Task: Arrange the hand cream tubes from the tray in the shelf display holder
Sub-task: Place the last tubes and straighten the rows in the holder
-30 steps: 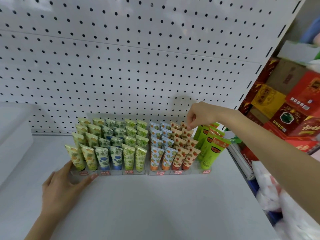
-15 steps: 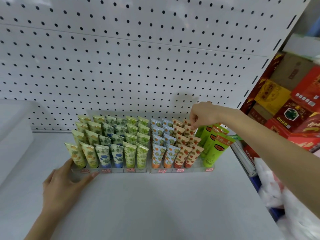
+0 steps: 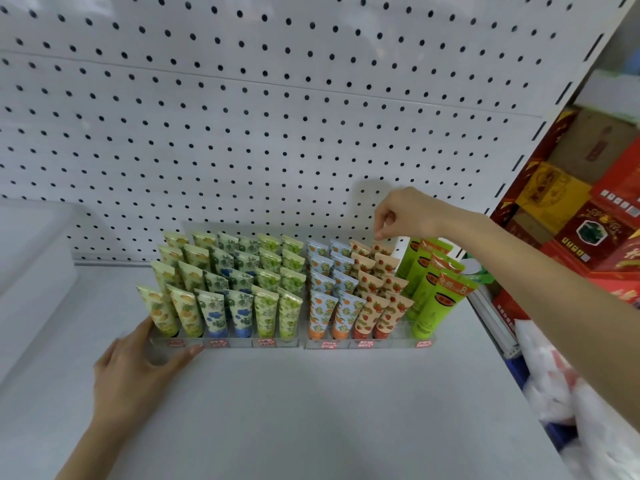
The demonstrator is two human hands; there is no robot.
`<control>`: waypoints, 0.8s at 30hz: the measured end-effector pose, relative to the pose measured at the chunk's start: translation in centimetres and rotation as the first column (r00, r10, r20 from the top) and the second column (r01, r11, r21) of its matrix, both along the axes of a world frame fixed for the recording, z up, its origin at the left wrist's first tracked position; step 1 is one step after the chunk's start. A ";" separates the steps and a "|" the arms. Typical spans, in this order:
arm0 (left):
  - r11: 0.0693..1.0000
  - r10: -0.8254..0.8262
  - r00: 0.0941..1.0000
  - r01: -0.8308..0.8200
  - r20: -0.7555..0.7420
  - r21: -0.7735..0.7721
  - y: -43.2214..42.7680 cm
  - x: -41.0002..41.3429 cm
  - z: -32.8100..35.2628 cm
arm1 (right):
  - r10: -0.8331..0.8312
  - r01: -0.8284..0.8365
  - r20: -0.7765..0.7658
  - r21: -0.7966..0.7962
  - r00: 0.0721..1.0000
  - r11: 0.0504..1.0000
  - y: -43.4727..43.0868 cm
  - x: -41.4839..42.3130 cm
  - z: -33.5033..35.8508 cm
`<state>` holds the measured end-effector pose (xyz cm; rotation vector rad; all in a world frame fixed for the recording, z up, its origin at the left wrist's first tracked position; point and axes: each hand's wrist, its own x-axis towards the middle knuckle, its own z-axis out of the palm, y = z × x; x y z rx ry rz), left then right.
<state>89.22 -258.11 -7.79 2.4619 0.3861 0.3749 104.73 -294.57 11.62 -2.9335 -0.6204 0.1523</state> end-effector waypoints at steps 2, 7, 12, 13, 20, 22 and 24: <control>1.000 0.005 1.000 -0.005 -0.005 0.005 0.1 0.1 -0.1 | 0.028 -0.028 0.006 0.024 1.000 0.999 0.7 0.3 -0.4; 1.000 0.015 1.000 -0.015 -0.026 -0.012 0.0 0.1 -0.1 | 0.049 -0.049 0.002 -0.003 0.999 0.999 1.9 1.0 -1.5; 1.000 0.020 0.999 -0.021 -0.043 -0.017 0.3 0.3 -0.6 | 0.036 -0.036 -0.006 -0.014 0.999 0.999 2.0 1.4 -2.1; 1.000 0.022 0.999 -0.023 -0.042 -0.018 0.3 0.3 -0.6 | 0.034 -0.034 -0.012 -0.015 0.999 0.999 1.9 1.4 -2.1; 1.000 0.013 0.999 -0.014 -0.032 -0.014 0.5 0.4 -0.8 | 0.017 -0.018 -0.057 -0.022 0.998 1.000 2.0 1.2 -2.1; 0.999 0.017 0.999 -0.018 -0.032 -0.028 0.4 0.3 -0.6 | 0.020 -0.021 -0.066 -0.010 0.998 1.000 2.0 1.1 -2.1; 1.000 0.016 0.999 -0.017 -0.035 -0.027 0.4 0.3 -0.7 | 0.027 -0.027 -0.076 -0.003 0.997 1.000 1.9 1.2 -2.2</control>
